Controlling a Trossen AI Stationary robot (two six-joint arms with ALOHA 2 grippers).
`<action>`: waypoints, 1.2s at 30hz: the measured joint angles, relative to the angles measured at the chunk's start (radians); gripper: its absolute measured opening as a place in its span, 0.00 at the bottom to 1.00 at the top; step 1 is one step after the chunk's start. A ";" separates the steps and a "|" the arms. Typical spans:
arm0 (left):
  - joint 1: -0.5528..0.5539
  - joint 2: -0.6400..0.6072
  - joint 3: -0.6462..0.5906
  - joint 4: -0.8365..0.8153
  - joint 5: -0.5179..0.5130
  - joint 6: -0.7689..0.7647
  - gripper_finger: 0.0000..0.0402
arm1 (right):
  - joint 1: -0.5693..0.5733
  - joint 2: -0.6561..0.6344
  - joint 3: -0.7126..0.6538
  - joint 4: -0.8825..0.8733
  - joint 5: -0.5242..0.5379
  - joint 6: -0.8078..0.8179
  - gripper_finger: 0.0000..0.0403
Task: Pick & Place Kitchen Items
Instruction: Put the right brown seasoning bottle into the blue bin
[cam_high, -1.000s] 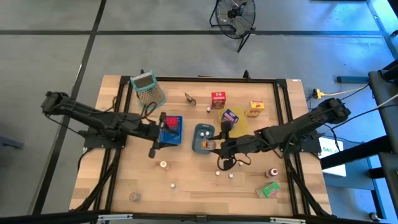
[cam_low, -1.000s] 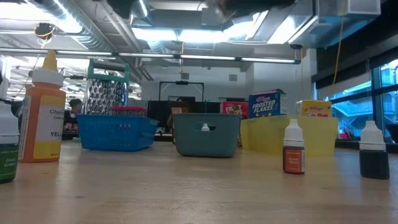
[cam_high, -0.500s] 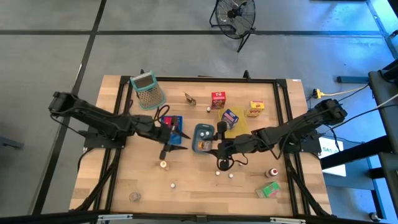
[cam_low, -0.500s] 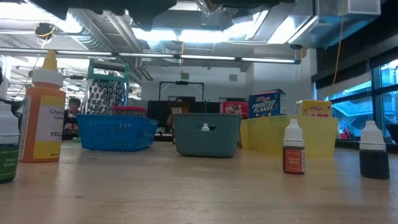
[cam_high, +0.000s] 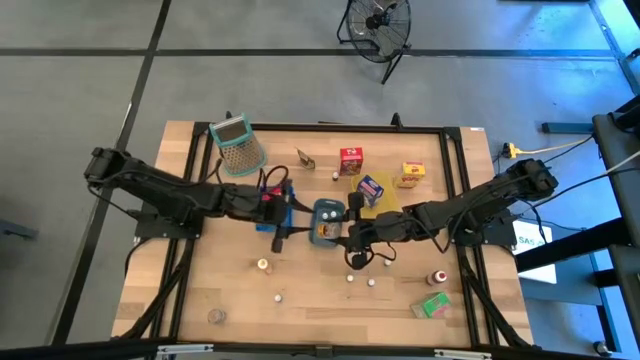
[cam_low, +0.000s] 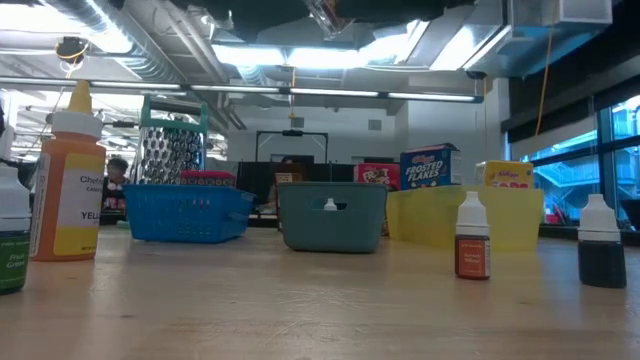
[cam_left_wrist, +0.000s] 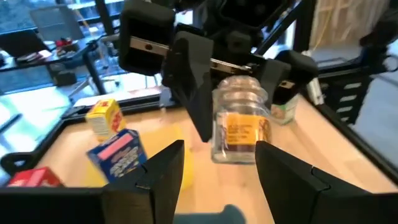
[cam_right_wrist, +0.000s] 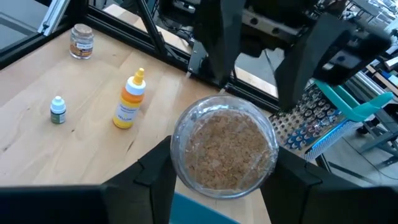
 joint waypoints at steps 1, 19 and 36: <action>-0.001 0.000 0.017 -0.033 -0.006 0.017 0.48 | 0.000 0.000 0.000 -0.002 0.000 0.004 0.45; -0.047 0.002 0.239 -0.475 -0.084 0.147 0.48 | -0.016 0.000 0.000 0.009 -0.053 0.050 0.45; -0.020 0.143 0.226 -0.352 0.033 -0.022 0.48 | -0.015 0.000 -0.002 -0.018 -0.052 0.051 0.45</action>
